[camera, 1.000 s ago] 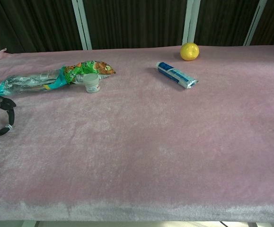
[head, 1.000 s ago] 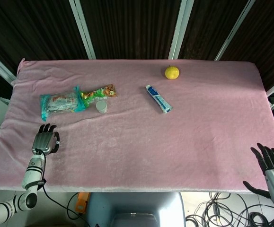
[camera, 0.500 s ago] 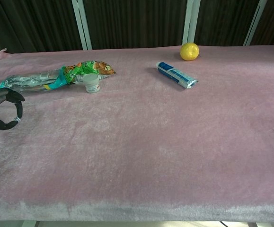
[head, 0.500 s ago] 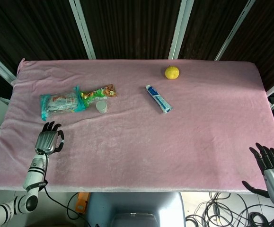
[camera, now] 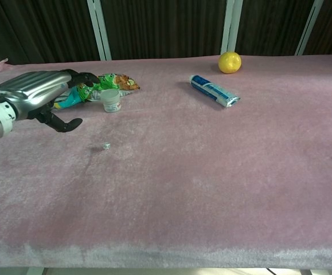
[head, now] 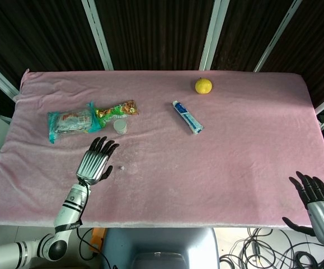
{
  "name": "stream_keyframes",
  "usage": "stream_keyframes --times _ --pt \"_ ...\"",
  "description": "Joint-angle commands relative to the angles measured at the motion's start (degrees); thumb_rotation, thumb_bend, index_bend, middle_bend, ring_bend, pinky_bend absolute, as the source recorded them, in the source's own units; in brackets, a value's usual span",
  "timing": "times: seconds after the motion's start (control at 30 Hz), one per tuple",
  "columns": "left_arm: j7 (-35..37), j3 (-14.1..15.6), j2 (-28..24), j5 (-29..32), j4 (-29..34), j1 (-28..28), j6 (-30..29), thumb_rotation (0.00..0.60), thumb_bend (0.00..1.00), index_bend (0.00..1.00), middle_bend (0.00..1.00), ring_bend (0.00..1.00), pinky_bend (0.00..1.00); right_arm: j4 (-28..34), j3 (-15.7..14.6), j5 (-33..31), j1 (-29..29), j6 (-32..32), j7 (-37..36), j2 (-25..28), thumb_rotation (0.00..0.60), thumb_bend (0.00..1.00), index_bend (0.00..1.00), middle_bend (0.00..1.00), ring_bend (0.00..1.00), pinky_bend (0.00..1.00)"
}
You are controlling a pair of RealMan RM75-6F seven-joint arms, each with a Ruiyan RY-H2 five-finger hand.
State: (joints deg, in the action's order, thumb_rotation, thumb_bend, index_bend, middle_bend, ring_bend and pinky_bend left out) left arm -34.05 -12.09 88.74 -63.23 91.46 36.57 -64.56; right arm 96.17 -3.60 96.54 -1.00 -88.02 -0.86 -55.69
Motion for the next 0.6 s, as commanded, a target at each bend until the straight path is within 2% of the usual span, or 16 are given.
stream_keyframes --times 0.03,0.17,0.33,0.5,0.6 --pt "-0.23 -0.4 -0.07 1.6 1.64 0.35 -0.93 0.6 0.39 0.0 0.1 0.02 0.09 -0.11 -0.05 0.08 -0.08 -0.17 -0.15 0.07 0.6 0.28 0.0 0.0 0.0 0.0" --pt "1.85 0.97 -2.03 -0.98 4.3 -1.13 -2.8 0.6 0.39 0.0 0.09 0.02 0.09 -0.35 0.04 0.42 -0.12 -0.63 -0.26 -0.02 0.6 0.28 0.0 0.0 0.0 0.0" --pt "9.76 6.69 -8.72 -10.74 6.55 -7.33 -9.09 0.6 0.39 0.0 0.0 0.0 0.08 -0.61 0.04 0.43 -0.22 -0.63 0.86 -0.72 0.6 0.28 0.0 0.0 0.0 0.0" --pt "20.85 15.29 -13.44 -20.36 0.56 -16.49 -17.87 0.6 0.39 0.0 0.0 0.0 0.02 -0.28 0.22 -0.91 0.03 0.96 3.96 -1.77 0.6 0.28 0.0 0.0 0.0 0.0" --pt "26.35 17.87 -13.29 -23.39 -4.73 -20.31 -21.67 0.6 0.39 0.0 0.0 0.0 0.0 0.0 0.47 -1.63 0.18 1.65 6.2 -2.66 0.6 0.28 0.0 0.0 0.0 0.0"
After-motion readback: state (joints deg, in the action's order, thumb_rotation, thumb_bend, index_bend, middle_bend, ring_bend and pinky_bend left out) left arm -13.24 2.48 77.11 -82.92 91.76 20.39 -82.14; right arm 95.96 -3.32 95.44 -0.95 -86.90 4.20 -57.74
